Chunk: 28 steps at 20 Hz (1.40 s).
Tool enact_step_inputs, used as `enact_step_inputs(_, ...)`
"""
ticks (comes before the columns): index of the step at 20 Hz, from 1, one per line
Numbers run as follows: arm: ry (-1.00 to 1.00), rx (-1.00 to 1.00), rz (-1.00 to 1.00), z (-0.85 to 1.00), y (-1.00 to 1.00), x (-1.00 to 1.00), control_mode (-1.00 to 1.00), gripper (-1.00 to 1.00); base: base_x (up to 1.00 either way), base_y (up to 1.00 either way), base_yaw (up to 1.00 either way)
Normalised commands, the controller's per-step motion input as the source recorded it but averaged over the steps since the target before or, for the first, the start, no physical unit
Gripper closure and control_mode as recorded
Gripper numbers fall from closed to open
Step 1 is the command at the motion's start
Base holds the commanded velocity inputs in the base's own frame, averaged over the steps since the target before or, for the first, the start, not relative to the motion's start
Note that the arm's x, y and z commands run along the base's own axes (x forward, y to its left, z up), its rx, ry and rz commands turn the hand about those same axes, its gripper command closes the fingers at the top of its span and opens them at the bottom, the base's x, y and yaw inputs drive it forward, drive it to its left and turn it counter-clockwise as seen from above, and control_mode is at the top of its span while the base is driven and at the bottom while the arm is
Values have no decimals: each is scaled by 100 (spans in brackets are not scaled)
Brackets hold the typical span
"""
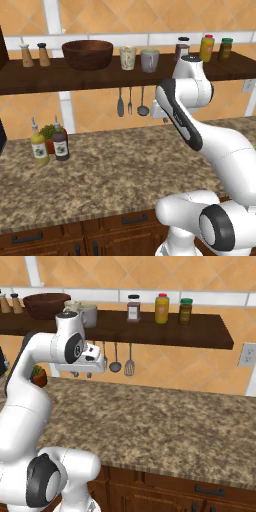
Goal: Gather all objects into one cabinet and sort the glasses and bowls to opposite sides.
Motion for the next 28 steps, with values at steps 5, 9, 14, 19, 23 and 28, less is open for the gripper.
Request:
enact_step_inputs(5, 0, 0, 0, 0, 0, -5, -100, -100, 0, 0, 0)
enact_step_inputs(9, -23, -3, 1, 0, 2, -46, -100, -100, 0, 0, 0)
enact_step_inputs(14, -39, -2, 2, 22, 14, -74, -100, -100, 0, 0, 0)
enact_step_inputs(19, -32, 0, 6, 45, 16, -63, -100, -100, 0, 0, 0)
enact_step_inputs(23, -33, 0, 2, 60, 5, -61, -100, -100, 0, 0, 0)
enact_step_inputs(28, -15, 0, 0, 20, 2, -40, -100, -100, 0, 0, 0)
